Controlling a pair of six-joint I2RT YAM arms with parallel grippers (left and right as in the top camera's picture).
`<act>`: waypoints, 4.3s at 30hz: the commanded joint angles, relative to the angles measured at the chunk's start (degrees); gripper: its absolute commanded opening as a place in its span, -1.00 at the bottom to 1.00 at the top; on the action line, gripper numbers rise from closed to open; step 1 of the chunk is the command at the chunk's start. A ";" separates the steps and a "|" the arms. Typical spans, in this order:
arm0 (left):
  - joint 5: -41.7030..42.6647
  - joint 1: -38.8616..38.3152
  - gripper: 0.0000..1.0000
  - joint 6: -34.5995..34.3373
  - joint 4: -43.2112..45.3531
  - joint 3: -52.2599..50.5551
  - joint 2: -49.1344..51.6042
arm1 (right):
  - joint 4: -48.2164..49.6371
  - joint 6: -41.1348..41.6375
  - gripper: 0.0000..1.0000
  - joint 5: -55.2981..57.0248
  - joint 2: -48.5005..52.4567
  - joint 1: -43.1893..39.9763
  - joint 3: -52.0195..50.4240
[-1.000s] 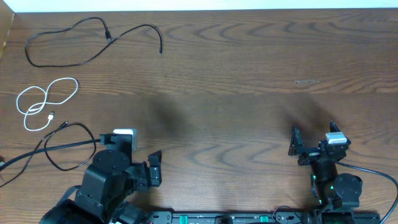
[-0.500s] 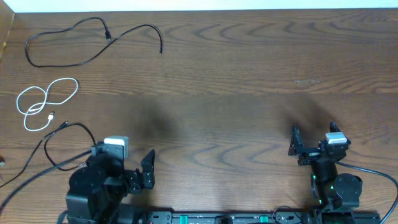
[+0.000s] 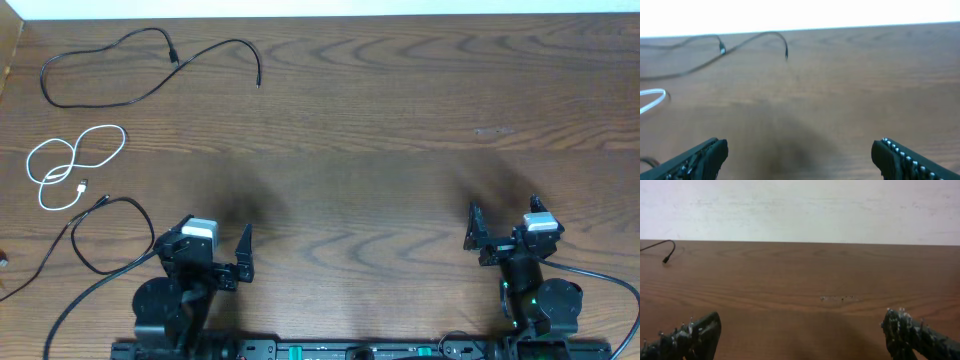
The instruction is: Untangle cables
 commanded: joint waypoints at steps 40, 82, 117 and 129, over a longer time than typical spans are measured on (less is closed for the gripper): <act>-7.43 4.00 0.95 -6.91 26.88 -21.73 -5.66 | -0.15 -0.66 0.99 0.04 -0.46 -0.46 -0.22; -7.43 3.34 0.96 -3.52 27.08 -21.73 -5.49 | -0.15 -0.68 0.98 0.04 -0.46 -0.46 -0.22; -7.43 3.34 0.96 -3.52 27.10 -21.73 -5.49 | -0.17 -0.68 0.99 0.24 -0.46 -0.46 -0.22; -7.43 3.34 0.96 -3.52 27.10 -21.73 -5.49 | -0.17 -0.68 0.99 0.24 -0.46 -0.46 -0.20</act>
